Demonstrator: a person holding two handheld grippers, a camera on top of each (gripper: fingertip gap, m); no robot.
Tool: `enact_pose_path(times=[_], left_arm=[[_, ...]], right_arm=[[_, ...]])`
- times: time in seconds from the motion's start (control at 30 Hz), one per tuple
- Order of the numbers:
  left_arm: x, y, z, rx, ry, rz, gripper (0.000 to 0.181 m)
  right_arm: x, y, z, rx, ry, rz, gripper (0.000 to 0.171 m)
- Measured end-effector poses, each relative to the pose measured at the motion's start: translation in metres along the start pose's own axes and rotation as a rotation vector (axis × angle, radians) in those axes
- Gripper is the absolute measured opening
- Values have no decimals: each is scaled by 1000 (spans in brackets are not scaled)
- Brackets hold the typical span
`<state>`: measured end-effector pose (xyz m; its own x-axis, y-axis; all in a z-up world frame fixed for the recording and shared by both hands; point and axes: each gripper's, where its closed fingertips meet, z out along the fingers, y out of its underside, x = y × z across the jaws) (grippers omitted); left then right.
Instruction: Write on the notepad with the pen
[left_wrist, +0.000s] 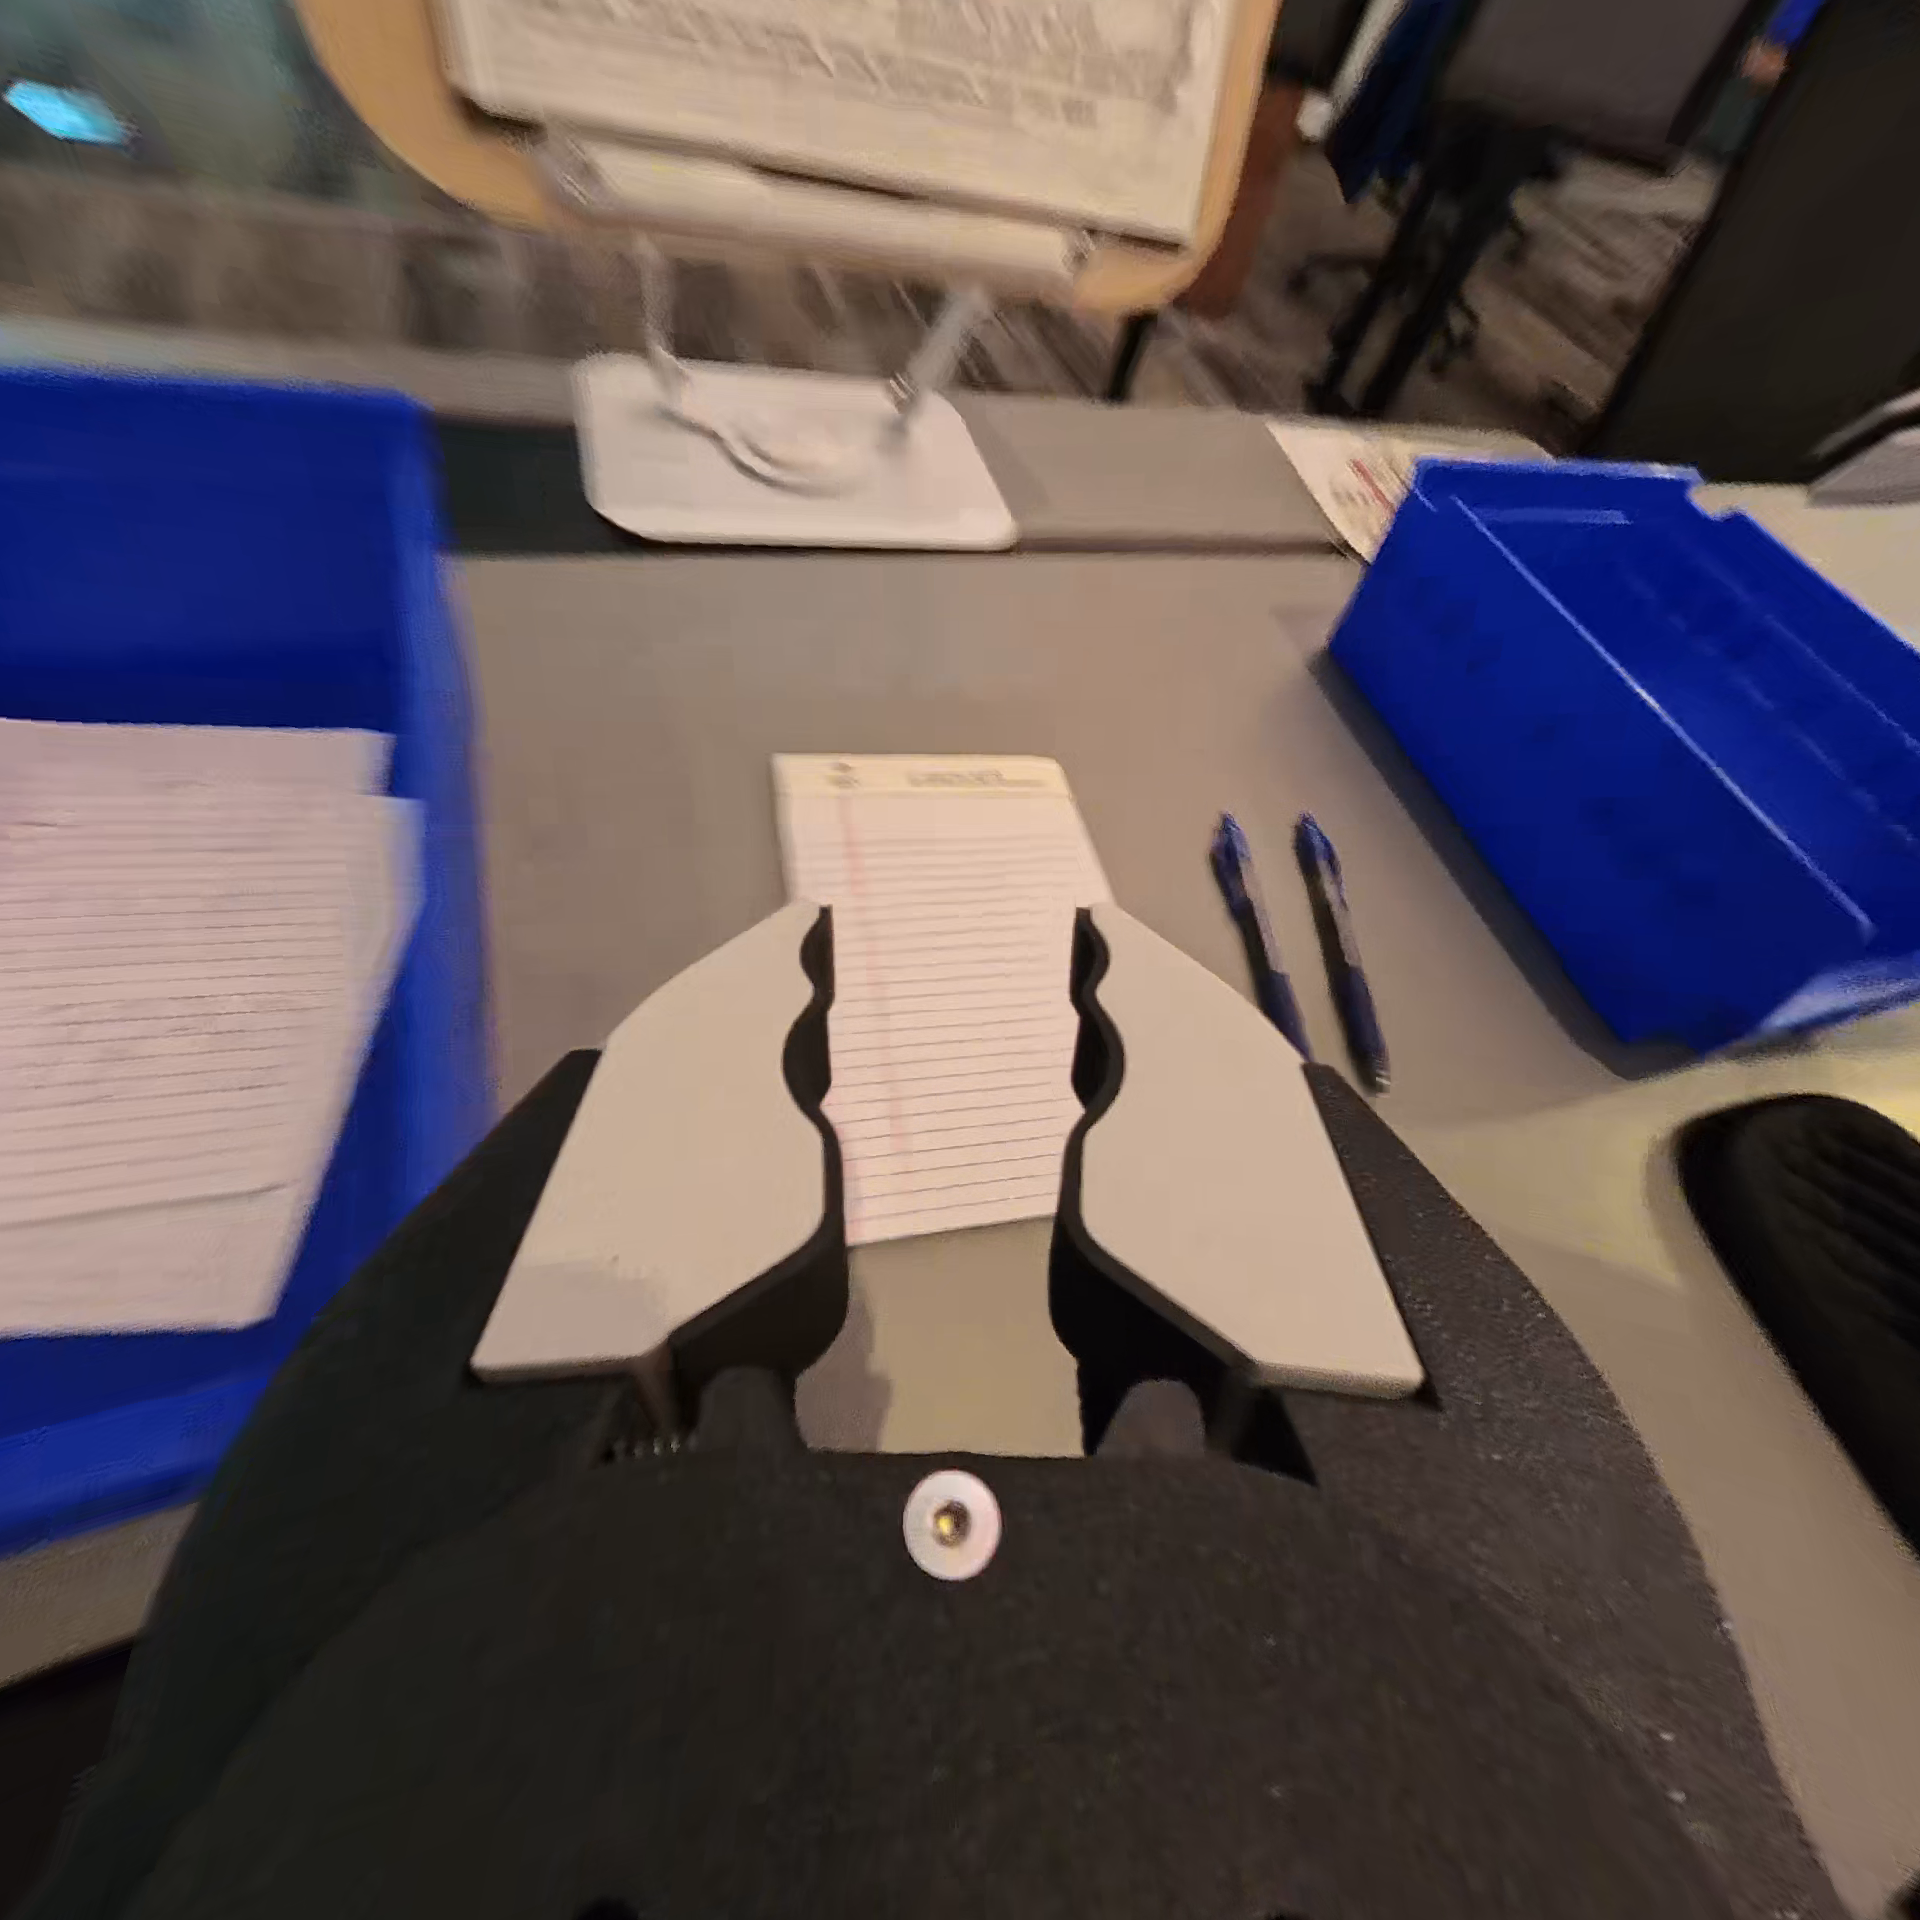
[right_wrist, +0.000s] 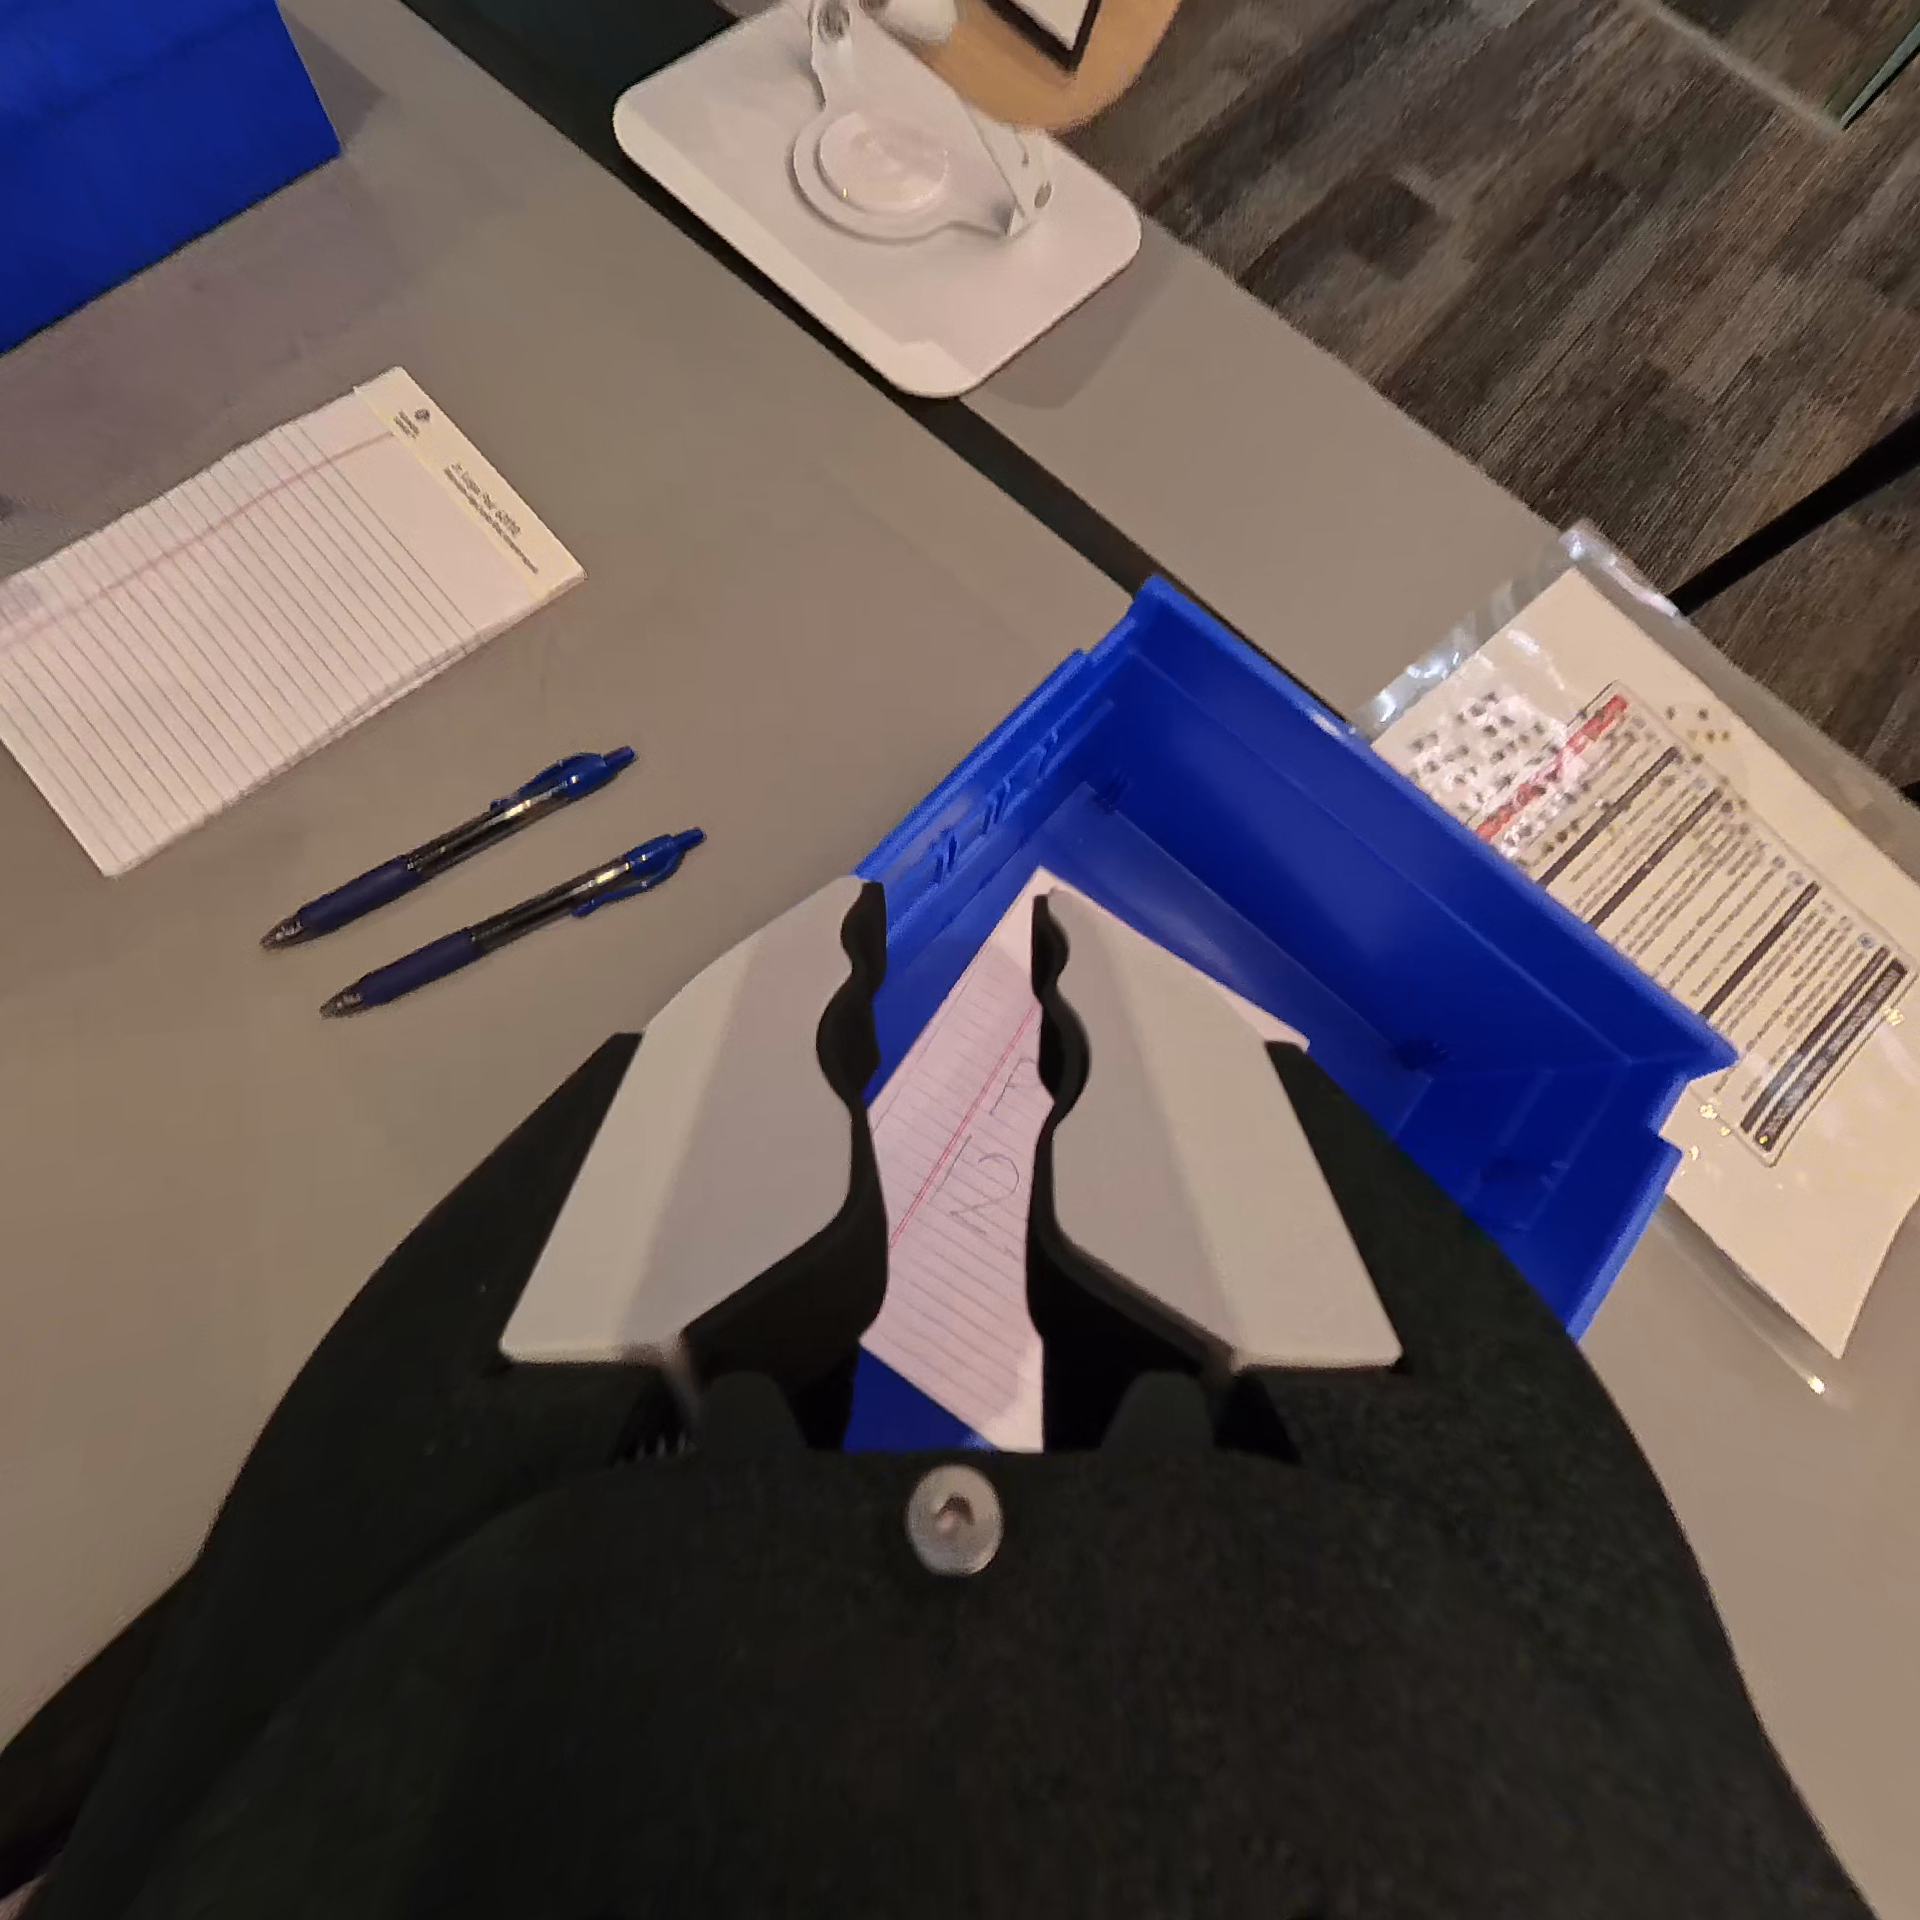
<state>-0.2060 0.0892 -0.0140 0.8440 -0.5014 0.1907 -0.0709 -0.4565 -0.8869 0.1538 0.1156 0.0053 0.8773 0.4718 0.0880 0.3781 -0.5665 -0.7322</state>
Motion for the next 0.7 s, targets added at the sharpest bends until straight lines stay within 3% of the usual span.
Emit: enact_pose_path(times=[0.1, 0.17, 0.33, 0.53, 0.7], left_arm=[[-49, -8, -52, 90, -156, 29, 43], [-77, 0, -77, 61, -223, 28, 40], [-112, 22, -109, 50, -297, 16, 41], [-98, 17, -110, 81, -307, 157, 41], [-22, 28, -65, 35, 43, 209, 36]], right_arm=[[-7, -18, -7, 71, 9, -13, 26], [-14, -33, -12, 129, 11, -22, 26], [-41, -71, -24, 262, -12, -11, 26], [-85, -110, -38, 376, 40, -92, 29], [-146, -112, -19, 294, -159, -94, 33]])
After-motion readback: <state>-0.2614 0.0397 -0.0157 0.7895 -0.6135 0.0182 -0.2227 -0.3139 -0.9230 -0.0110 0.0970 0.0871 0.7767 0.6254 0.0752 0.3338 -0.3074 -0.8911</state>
